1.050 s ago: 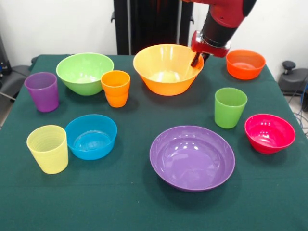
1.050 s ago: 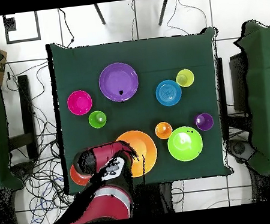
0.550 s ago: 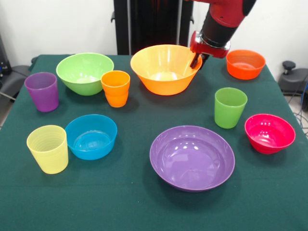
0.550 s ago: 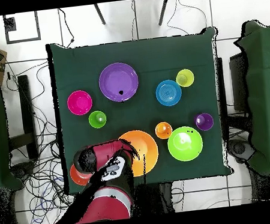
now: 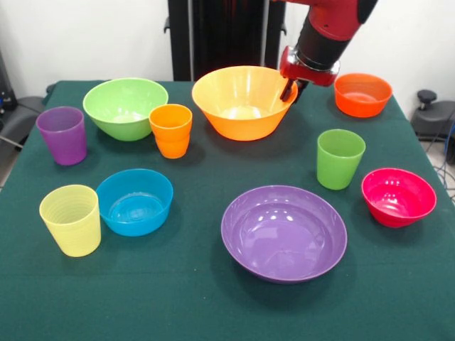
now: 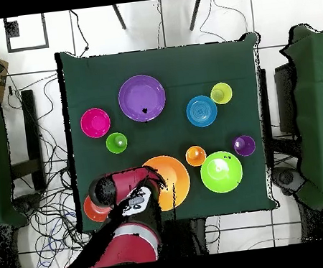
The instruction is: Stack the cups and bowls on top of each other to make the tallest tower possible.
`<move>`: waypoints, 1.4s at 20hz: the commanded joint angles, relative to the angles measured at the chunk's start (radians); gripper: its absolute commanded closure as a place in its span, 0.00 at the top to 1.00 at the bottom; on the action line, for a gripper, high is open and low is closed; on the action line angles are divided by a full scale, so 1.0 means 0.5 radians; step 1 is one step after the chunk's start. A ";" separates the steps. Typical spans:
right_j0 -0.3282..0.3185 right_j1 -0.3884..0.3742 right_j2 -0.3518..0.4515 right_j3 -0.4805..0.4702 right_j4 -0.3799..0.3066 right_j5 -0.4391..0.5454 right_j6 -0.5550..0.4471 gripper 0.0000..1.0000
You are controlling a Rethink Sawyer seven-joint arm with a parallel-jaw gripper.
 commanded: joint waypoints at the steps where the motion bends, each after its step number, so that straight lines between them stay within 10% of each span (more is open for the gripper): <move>1: -0.067 0.025 0.207 -0.149 -0.001 -0.035 0.141 0.00; 28: -0.194 0.034 0.299 -0.280 -0.050 -0.049 0.049 0.00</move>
